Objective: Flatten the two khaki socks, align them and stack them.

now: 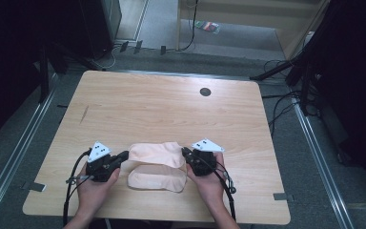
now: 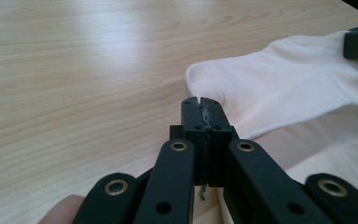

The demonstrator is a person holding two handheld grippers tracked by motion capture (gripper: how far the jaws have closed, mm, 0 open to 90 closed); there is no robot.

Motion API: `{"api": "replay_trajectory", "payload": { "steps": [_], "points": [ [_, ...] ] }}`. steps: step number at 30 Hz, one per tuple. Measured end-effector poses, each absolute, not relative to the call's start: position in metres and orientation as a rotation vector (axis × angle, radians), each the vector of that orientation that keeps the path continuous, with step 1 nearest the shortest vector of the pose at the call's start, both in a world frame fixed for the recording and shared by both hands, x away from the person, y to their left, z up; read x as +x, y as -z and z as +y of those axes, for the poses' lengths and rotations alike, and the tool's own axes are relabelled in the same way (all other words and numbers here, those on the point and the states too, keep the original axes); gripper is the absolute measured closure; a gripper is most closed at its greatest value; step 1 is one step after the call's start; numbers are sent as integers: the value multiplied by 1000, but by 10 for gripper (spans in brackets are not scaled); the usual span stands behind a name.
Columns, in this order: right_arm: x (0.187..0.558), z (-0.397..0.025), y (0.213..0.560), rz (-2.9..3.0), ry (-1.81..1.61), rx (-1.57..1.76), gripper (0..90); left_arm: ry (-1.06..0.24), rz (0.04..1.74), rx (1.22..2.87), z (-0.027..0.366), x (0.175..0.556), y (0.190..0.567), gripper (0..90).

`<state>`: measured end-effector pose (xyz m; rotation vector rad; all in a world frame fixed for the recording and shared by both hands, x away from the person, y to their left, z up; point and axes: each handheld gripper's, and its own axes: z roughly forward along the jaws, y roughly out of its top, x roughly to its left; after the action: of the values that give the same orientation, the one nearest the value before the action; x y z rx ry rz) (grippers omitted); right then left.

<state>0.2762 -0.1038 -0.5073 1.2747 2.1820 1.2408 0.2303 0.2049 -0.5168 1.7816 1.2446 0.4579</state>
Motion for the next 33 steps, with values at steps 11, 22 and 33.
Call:
{"api": "replay_trajectory", "payload": {
  "steps": [11,22,33],
  "points": [
    [244,-112,515,2211,-1234,1269,892,-446,1251,1807,202,194,527,900],
    [224,-122,524,2228,-1205,1305,898,-405,1286,1821,211,180,534,900],
    [224,-116,529,2252,-1218,1281,896,-398,1262,1845,205,179,538,900]
  ]
}}
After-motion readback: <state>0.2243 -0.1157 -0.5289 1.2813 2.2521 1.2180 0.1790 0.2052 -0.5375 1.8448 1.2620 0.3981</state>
